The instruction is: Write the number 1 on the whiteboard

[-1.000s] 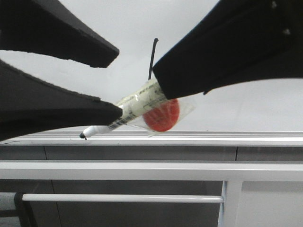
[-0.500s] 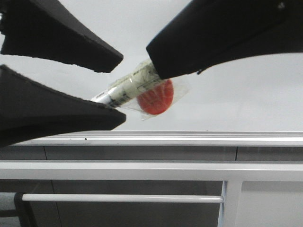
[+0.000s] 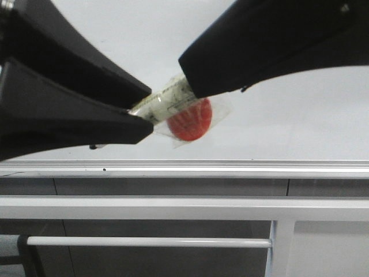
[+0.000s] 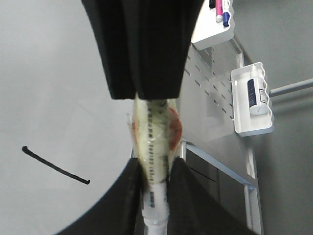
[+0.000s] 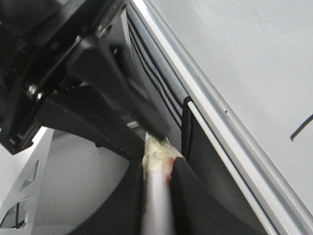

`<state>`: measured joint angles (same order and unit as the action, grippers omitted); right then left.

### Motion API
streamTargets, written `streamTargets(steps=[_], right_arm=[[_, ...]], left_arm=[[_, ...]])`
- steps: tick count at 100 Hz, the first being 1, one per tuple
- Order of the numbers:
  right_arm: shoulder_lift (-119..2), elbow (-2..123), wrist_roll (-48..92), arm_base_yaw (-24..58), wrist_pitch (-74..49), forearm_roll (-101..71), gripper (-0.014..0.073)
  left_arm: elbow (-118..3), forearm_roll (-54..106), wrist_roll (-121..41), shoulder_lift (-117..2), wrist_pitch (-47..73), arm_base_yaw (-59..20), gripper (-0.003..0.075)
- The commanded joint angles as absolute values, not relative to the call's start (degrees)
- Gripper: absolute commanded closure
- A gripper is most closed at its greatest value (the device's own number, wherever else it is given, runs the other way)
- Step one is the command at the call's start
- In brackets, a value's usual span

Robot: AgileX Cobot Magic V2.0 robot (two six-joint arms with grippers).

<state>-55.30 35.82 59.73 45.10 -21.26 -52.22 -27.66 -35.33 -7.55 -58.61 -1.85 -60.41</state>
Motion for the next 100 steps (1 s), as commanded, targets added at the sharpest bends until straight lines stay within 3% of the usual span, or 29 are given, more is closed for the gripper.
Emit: streamTargets(steps=[1,39,46,61,68,94,100], right_arm=[[-54.98,37.95,59.94,44.87,-20.88,-52.98,0.0657],[-54.98,39.16,59.94,44.87,-21.94,-52.98,0.0638],[-54.98,39.65,60.04,44.87,-21.94,-52.98,0.0543],[-54.98,39.63,60.04,44.87,-19.32,-52.98,0.0153],[-54.98,39.63,60.04,44.87,-16.88,-52.98,0.0076],[-51.29,39.63,60.04,44.87,-9.62,-52.73,0.0144],[-48.71,39.63,60.04,44.76,-7.99,-51.82,0.0212]], left_arm=[[-29.70,-35.00,-6.84,-58.73,-3.75,-60.15,0.0739],[-29.70,-35.00,-6.84,-59.79,-3.75,-60.15,0.0741],[-29.70,-35.00,-6.84,-59.79,-3.75,-60.15,0.0741],[-29.70,-34.87,-6.84,-59.79,-3.65,-60.15,0.0741],[-29.70,-34.06,-6.84,-59.79,-3.65,-60.15,0.0741],[-29.70,-25.50,-6.84,-59.79,-3.65,-60.15,0.0741],[-29.32,-22.44,-6.84,-59.79,-4.42,-60.15,0.0741]])
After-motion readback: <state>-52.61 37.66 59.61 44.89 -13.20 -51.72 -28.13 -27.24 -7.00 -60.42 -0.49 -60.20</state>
